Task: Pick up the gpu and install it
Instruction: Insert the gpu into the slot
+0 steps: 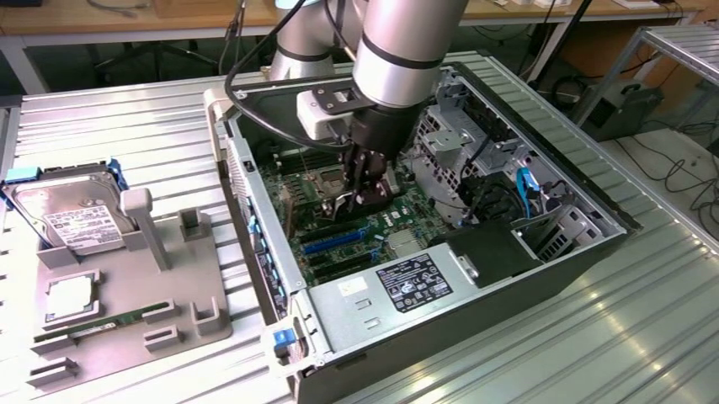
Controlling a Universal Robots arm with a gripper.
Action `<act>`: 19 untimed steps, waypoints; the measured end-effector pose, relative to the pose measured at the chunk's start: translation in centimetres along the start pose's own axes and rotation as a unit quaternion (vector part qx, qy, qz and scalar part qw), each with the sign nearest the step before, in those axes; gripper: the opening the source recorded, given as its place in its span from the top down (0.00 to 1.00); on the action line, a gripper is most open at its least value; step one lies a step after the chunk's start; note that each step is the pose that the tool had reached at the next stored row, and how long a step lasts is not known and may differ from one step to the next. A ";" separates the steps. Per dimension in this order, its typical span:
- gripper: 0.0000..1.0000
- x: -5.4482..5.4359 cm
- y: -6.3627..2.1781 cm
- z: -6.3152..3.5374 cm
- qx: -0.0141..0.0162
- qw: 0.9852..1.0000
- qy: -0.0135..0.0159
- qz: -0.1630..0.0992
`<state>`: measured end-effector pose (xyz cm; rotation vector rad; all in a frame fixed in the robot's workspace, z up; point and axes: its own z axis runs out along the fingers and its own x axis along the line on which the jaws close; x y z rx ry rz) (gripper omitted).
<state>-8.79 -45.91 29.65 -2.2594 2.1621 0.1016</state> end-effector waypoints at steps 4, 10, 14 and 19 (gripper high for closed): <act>0.74 0.0 0.23 0.36 0.000 1.000 0.000 0.000; 0.74 0.0 0.56 0.86 0.000 1.000 0.000 0.000; 0.74 0.0 0.68 1.10 0.000 1.000 0.000 0.000; 0.74 0.0 0.83 1.43 0.000 1.000 0.000 0.000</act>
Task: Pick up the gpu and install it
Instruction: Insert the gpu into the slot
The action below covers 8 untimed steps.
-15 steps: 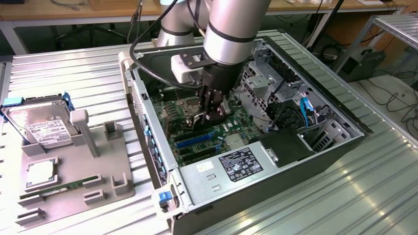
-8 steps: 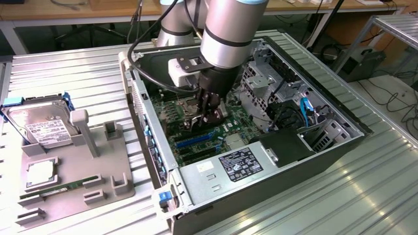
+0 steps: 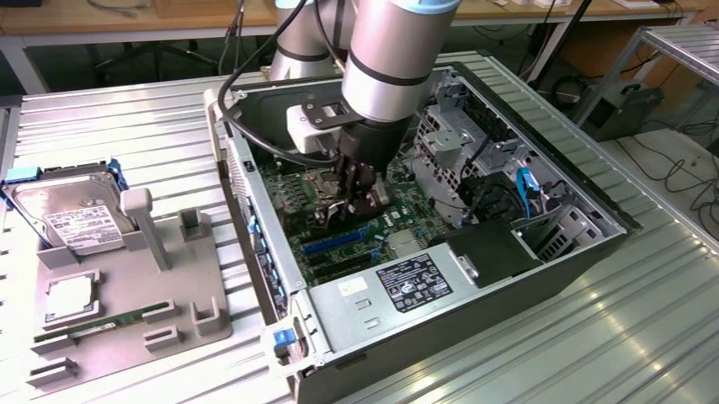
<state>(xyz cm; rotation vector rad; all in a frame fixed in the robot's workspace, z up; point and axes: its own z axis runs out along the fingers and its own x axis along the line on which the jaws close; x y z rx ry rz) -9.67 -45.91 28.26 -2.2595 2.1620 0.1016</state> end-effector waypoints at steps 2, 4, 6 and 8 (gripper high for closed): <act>0.74 0.0 0.02 0.11 0.000 1.000 0.000 0.000; 0.74 0.0 0.03 0.17 0.000 1.000 0.000 0.000; 0.74 0.0 0.03 0.20 0.000 1.000 0.000 0.000; 0.74 0.0 0.03 0.21 0.000 1.000 0.000 0.000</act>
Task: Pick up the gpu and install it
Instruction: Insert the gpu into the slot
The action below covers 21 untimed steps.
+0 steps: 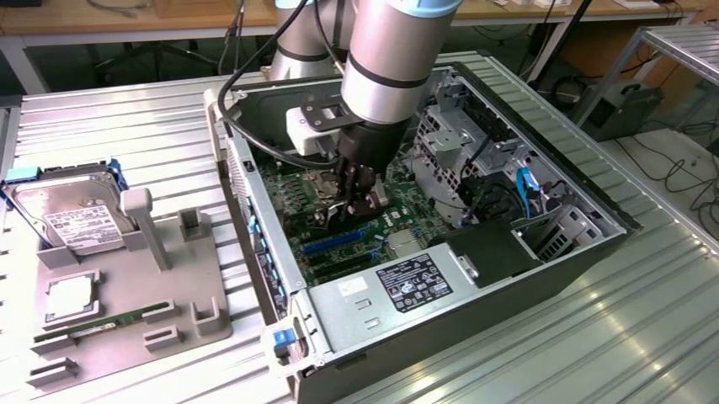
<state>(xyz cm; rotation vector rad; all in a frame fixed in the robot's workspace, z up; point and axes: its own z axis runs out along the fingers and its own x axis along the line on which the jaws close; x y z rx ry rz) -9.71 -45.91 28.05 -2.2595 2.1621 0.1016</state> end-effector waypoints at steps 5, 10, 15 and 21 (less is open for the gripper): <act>0.74 0.0 0.10 0.05 0.000 1.000 0.000 0.000; 0.74 0.0 0.27 0.22 0.000 1.000 0.000 0.000; 0.74 0.0 0.40 0.50 0.000 1.000 0.000 0.000; 0.74 0.0 0.88 0.57 0.000 1.000 0.001 0.000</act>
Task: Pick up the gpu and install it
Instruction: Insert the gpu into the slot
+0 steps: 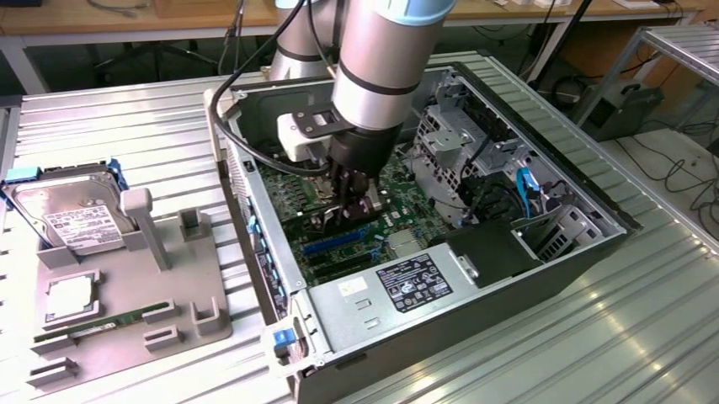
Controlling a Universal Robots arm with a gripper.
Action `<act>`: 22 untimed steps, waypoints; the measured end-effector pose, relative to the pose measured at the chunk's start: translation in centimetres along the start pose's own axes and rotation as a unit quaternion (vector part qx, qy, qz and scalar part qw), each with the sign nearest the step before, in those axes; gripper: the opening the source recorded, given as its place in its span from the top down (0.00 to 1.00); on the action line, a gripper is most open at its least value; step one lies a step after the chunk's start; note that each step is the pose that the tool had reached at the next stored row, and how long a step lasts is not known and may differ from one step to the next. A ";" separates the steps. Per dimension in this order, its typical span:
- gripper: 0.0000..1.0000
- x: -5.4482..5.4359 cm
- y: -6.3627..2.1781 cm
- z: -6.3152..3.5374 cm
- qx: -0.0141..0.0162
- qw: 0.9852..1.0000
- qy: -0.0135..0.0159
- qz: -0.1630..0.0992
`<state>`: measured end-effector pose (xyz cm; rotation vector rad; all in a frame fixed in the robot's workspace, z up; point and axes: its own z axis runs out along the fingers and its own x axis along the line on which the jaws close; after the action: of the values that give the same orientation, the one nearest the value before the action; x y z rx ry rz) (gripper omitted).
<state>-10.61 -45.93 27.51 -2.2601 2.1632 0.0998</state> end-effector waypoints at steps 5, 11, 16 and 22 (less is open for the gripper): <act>0.74 0.0 0.04 0.04 0.000 1.000 0.010 0.003; 0.74 0.0 0.03 0.06 0.000 1.000 0.015 0.006; 0.74 0.0 0.00 0.08 0.000 1.000 0.015 0.019; 0.74 0.0 -0.10 0.09 0.000 0.999 0.014 0.028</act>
<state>-10.52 -45.94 27.42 -2.2138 2.2411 0.0675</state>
